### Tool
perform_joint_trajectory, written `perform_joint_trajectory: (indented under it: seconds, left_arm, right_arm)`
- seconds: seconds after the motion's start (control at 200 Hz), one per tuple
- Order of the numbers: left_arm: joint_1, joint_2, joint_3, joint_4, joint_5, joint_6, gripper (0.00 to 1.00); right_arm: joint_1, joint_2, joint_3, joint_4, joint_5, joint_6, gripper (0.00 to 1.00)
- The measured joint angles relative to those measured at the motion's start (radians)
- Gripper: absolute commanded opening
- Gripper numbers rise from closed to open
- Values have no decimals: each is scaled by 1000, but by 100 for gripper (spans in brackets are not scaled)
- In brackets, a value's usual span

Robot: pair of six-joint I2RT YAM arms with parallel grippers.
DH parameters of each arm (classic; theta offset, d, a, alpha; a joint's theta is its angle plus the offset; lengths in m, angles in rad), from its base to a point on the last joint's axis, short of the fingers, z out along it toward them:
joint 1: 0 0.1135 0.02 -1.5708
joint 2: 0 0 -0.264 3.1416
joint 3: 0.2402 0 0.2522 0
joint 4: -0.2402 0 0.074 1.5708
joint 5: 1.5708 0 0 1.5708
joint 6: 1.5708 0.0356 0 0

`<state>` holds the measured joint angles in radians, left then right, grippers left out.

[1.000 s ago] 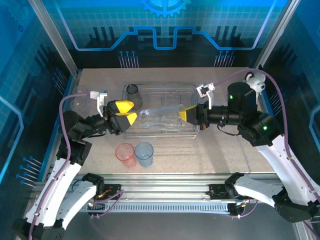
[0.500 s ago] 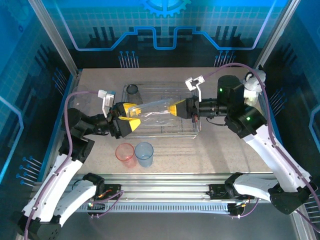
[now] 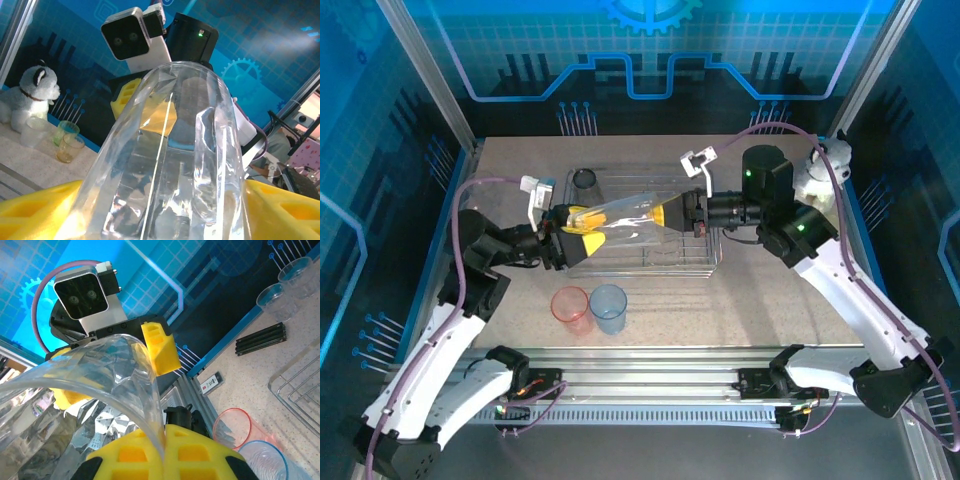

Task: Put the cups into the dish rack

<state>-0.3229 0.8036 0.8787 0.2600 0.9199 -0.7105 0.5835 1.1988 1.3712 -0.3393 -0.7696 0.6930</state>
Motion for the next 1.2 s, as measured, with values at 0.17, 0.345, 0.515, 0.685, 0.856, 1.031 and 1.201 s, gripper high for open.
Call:
perform_joint_trajectory:
  seconds: [0.17,0.345,0.515,0.685,0.856,1.031,1.201]
  left_arm:
    - [0,-5,13,-48,-17,22,34]
    - [-16,-4,34,-163,-49,83,9]
    - [-19,-2,136,-432,-244,193,10]
    - [-20,101,383,-794,-552,287,10]
    - [-20,285,574,-1060,-737,325,14]
    - [-21,483,688,-1248,-845,352,13]
    - [-37,662,804,-1380,-973,404,13]
  right_arm:
    - [-2,18,0,20,-10,14,22]
    - [6,32,-1,5,64,-1,46]
    - [-22,-10,-1,-158,296,-59,47]
    - [-142,-126,-29,-340,555,-103,49]
    - [-229,-321,-135,-409,712,-135,55]
    - [-297,-435,-208,-429,777,-156,58]
    - [-345,-449,-245,-446,789,-166,59]
